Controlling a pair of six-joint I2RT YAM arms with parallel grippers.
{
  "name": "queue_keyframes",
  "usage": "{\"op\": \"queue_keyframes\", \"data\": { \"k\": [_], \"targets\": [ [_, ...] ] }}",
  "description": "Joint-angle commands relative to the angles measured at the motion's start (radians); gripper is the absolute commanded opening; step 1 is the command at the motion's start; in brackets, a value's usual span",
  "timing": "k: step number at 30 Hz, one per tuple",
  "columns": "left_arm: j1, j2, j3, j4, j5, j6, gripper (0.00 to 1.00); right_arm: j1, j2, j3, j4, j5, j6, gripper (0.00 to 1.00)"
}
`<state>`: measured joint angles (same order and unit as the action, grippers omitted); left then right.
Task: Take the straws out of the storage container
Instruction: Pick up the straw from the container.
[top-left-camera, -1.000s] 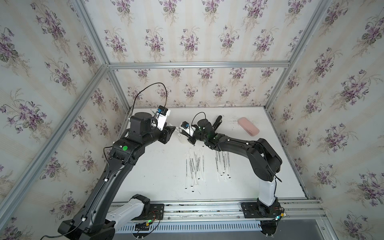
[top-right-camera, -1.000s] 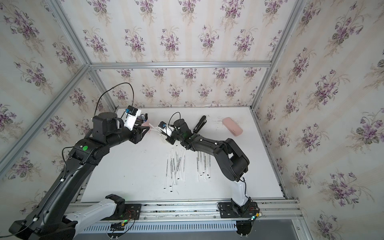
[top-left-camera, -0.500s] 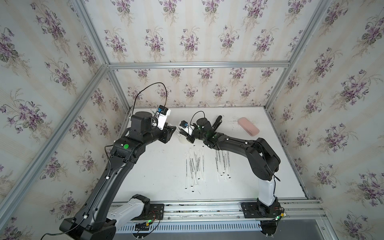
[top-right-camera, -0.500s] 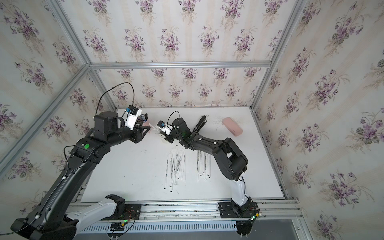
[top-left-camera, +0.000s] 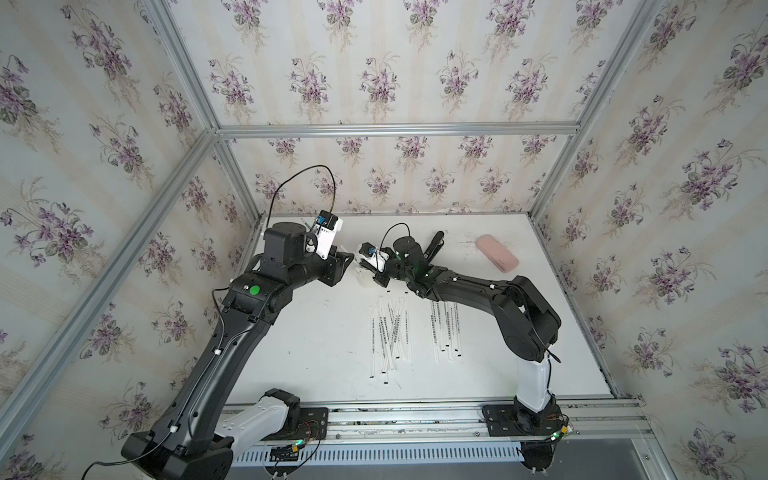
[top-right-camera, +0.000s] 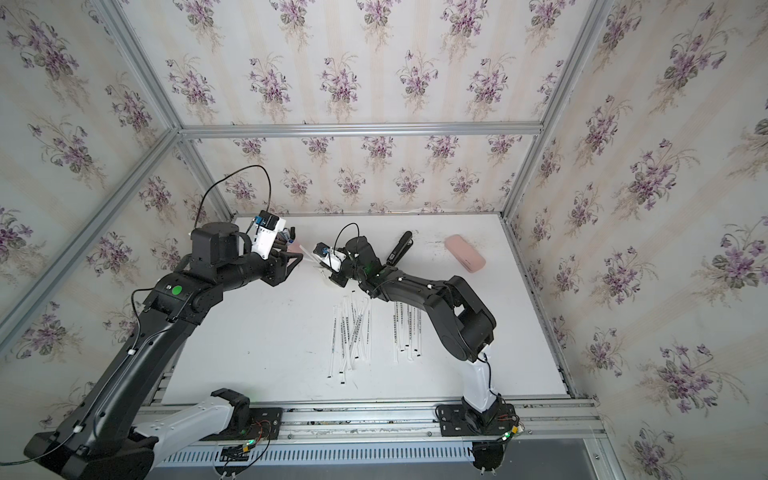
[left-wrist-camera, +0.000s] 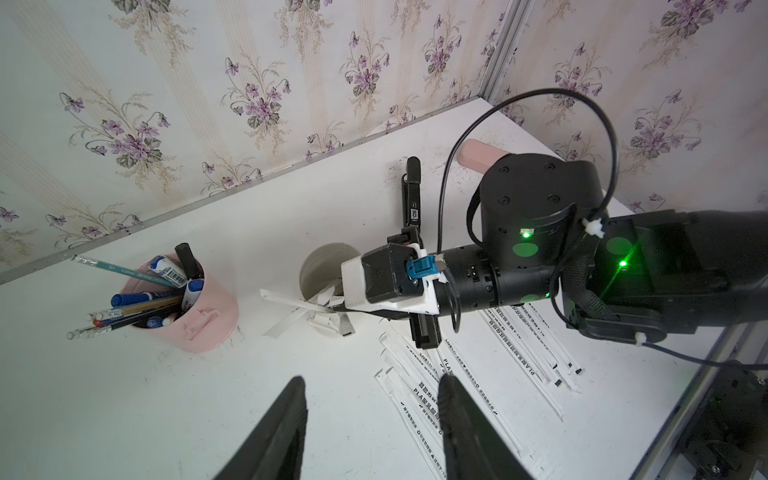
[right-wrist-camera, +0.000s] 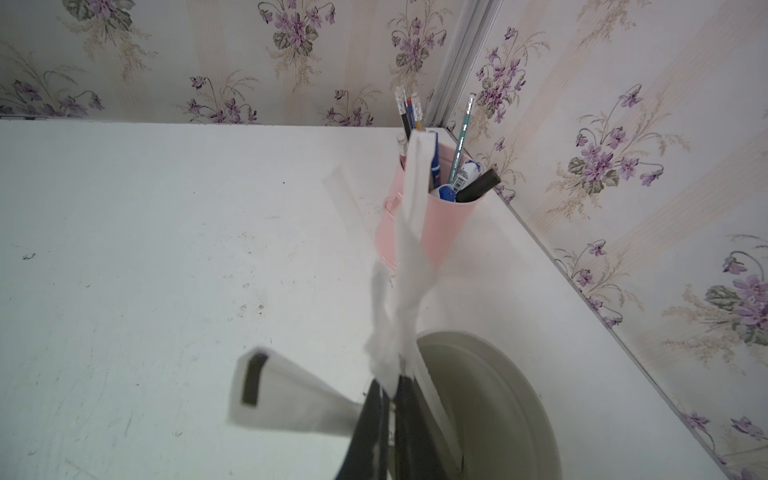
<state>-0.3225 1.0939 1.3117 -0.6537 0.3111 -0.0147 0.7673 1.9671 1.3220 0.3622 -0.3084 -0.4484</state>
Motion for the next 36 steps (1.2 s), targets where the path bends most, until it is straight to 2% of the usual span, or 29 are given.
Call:
{"op": "queue_keyframes", "data": {
  "k": [1, 14, 25, 32, 36],
  "targets": [
    [0.000, 0.001, 0.005, 0.022, 0.010, -0.007, 0.52, 0.001, -0.024, -0.012, 0.034, 0.018, -0.017, 0.06],
    [0.001, -0.004, 0.007, 0.019, 0.016, -0.007, 0.52, 0.004, -0.133, -0.023, -0.061, 0.037, -0.008, 0.02],
    [0.000, -0.020, 0.010, 0.017, 0.007, -0.006, 0.51, 0.005, -0.299, -0.002, -0.223, 0.086, 0.116, 0.00],
    [0.001, -0.035, 0.004, 0.020, -0.006, -0.006, 0.52, 0.004, -0.409, 0.078, -0.346, 0.186, 0.238, 0.00],
    [0.000, -0.034, 0.004, 0.021, -0.006, -0.007, 0.52, 0.003, -0.457, 0.179, -0.529, 0.280, 0.314, 0.00]
  ]
}}
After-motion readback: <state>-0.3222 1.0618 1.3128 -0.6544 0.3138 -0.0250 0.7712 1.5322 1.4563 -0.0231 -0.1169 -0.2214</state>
